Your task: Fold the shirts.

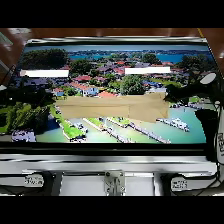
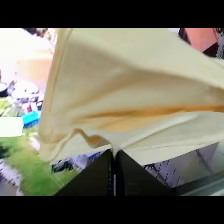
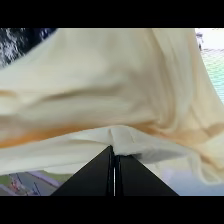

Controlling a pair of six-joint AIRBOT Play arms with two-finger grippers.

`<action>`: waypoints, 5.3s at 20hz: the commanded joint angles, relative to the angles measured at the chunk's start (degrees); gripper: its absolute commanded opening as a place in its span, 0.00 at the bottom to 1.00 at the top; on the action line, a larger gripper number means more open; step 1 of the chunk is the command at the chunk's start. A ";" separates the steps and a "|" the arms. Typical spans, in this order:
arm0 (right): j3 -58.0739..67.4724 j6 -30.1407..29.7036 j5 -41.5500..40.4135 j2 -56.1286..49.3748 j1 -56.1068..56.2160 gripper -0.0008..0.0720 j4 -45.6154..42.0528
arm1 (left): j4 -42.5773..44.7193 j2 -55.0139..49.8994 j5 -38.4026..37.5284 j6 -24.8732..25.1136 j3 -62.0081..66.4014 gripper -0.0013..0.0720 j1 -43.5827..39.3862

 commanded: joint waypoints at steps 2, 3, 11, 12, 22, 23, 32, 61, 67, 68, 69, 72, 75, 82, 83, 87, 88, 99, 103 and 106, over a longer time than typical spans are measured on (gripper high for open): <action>10.80 1.86 -4.35 -11.32 1.95 0.10 0.85 | 0.07 -9.90 0.98 -5.35 9.70 0.07 -2.56; 12.04 1.99 -5.68 -13.22 1.95 0.10 1.07 | 0.09 -11.13 1.68 -5.90 9.79 0.07 -2.54; 13.88 0.81 -6.99 -18.80 2.05 0.12 2.49 | 1.51 -16.92 2.29 -7.08 9.79 0.08 -3.32; 13.88 0.48 -6.56 -18.62 1.97 0.14 2.51 | 1.81 -16.90 2.23 -7.06 9.79 0.13 -3.32; 13.07 -8.02 6.69 -13.16 -4.72 0.94 -9.11 | 1.79 -12.85 -8.02 -10.62 15.93 0.64 3.37; 12.79 -9.92 7.56 -14.40 -5.11 0.94 -5.11 | 1.81 -11.93 -8.02 -9.90 15.93 0.64 3.26; 12.81 -11.74 7.93 -24.35 -4.48 0.94 7.74 | 1.68 -7.61 -13.97 -7.85 15.96 0.64 -1.03; 12.87 -3.08 26.95 14.69 -2.12 0.10 9.81 | -29.83 -23.47 20.79 4.13 16.17 0.08 -52.02; 12.87 0.74 28.65 17.22 -2.10 0.10 14.62 | -36.50 -29.20 21.68 4.17 19.04 0.08 -55.32; 12.85 1.38 29.00 17.20 -2.08 0.10 14.69 | -36.44 -29.57 21.81 4.17 20.20 0.08 -55.36; 12.85 1.79 28.74 17.20 -1.68 0.10 14.01 | -36.41 -29.57 22.38 4.22 21.05 0.08 -55.10; 12.85 2.10 27.10 16.85 2.03 0.10 11.21 | -36.28 -28.85 18.34 7.26 22.64 0.07 -51.43; 12.85 2.45 19.96 15.37 9.29 0.10 8.90 | -26.71 -24.59 8.24 7.54 22.64 0.07 -42.77; 12.85 3.58 1.05 3.98 28.70 0.10 9.64 | -4.63 -1.44 1.60 1.95 22.64 0.07 -14.43; 12.85 3.65 -2.05 1.38 31.15 0.10 10.88 | -4.63 1.99 0.85 1.95 22.64 0.07 -10.56; 12.87 3.04 -12.22 -9.16 38.45 0.10 20.46 | -4.59 13.05 -3.56 2.23 22.64 0.07 0.09; 12.87 2.14 -14.16 -11.63 39.85 0.10 23.61 | -4.59 14.97 -4.87 2.69 22.64 0.07 1.62; 12.87 -0.59 -25.83 -17.73 41.57 0.74 37.68 | -4.59 21.03 -7.37 2.82 22.40 0.07 1.14; 12.85 2.16 -8.63 -14.95 36.70 0.74 23.54 | -4.57 21.03 -7.37 2.84 22.40 0.08 0.92; 12.85 6.34 11.98 -11.45 31.39 0.97 -0.92 | -4.57 21.00 -7.34 3.67 22.40 0.08 0.92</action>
